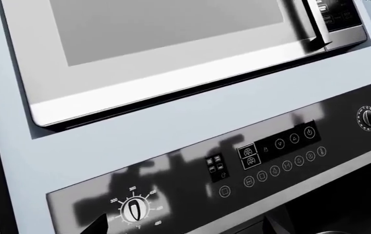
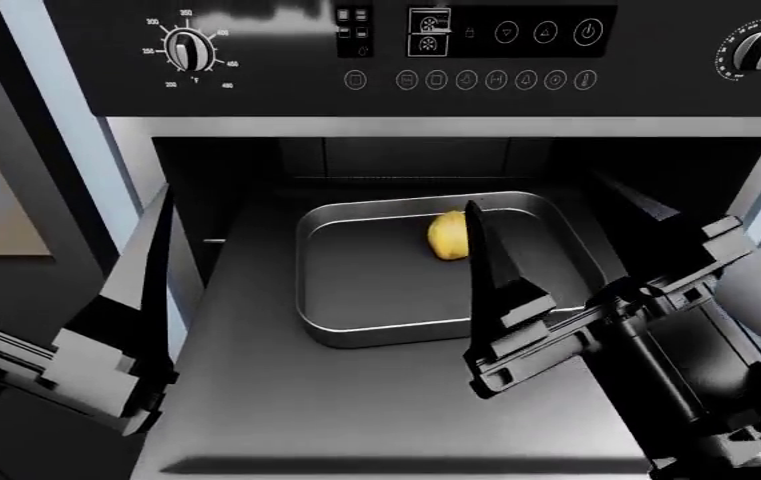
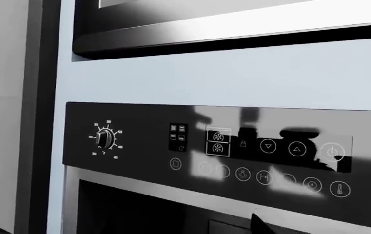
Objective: Pick the potato from the top rack in the oven and place it on the plate on the counter.
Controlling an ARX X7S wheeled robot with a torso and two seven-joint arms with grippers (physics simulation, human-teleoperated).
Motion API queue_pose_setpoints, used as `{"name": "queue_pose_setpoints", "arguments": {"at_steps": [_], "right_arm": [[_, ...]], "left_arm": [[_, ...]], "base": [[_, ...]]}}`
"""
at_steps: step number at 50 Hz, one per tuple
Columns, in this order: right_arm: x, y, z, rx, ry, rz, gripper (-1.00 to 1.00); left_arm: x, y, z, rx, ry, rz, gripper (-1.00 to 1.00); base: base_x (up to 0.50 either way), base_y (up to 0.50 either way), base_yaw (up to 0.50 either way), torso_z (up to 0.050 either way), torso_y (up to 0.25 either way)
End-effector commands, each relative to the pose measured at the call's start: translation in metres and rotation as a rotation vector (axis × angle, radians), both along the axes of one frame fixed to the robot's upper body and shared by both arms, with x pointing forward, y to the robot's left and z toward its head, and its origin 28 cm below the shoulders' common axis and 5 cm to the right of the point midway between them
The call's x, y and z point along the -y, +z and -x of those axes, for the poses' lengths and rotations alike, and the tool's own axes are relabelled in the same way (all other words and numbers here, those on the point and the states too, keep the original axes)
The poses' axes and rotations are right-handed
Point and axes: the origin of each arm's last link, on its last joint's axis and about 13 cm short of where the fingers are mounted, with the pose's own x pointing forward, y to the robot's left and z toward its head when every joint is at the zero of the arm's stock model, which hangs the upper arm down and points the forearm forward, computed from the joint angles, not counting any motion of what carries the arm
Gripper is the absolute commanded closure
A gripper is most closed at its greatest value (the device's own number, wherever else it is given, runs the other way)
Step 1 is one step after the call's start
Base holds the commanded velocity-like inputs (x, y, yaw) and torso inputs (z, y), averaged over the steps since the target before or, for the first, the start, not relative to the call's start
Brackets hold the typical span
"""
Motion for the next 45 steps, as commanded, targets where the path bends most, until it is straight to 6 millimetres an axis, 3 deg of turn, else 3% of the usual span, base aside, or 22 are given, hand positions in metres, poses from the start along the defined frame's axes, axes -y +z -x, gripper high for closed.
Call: {"name": "queue_pose_setpoints", "arguments": {"at_steps": [1,15,16,17,18,30,45], "right_arm": [[-0.004,-0.001,-0.016,-0.07,0.019,0.067,-1.0],[-0.004,-0.012,-0.037,-0.201,0.034,0.082,-1.0],[-0.004,-0.012,-0.04,-0.215,0.031,0.077,-1.0],[-0.005,-0.015,-0.062,-0.282,0.013,0.121,-1.0],[-0.006,-0.016,-0.065,-0.289,0.016,0.133,-1.0],[-0.008,-0.017,-0.082,-0.34,0.016,0.17,-1.0],[-0.009,-0.019,-0.089,-0.394,0.02,0.213,-1.0]], "left_arm": [[0.0,0.002,0.0,0.006,0.0,0.003,-1.0],[0.0,0.002,0.0,0.007,0.001,0.002,-1.0],[0.0,0.002,0.0,0.008,0.0,0.0,-1.0],[0.0,0.003,0.0,0.006,0.0,0.001,-1.0],[0.0,0.003,0.0,0.007,-0.001,0.0,-1.0],[0.001,0.004,-0.001,0.006,-0.002,0.003,-1.0],[0.002,0.003,-0.001,0.008,-0.002,0.0,-1.0]], "base": [[0.0,0.0,0.0,0.0,0.0],[0.0,0.0,0.0,0.0,0.0],[0.0,0.0,0.0,0.0,0.0],[0.0,0.0,0.0,0.0,0.0],[0.0,0.0,0.0,0.0,0.0],[0.0,0.0,0.0,0.0,0.0],[0.0,0.0,0.0,0.0,0.0]]}}
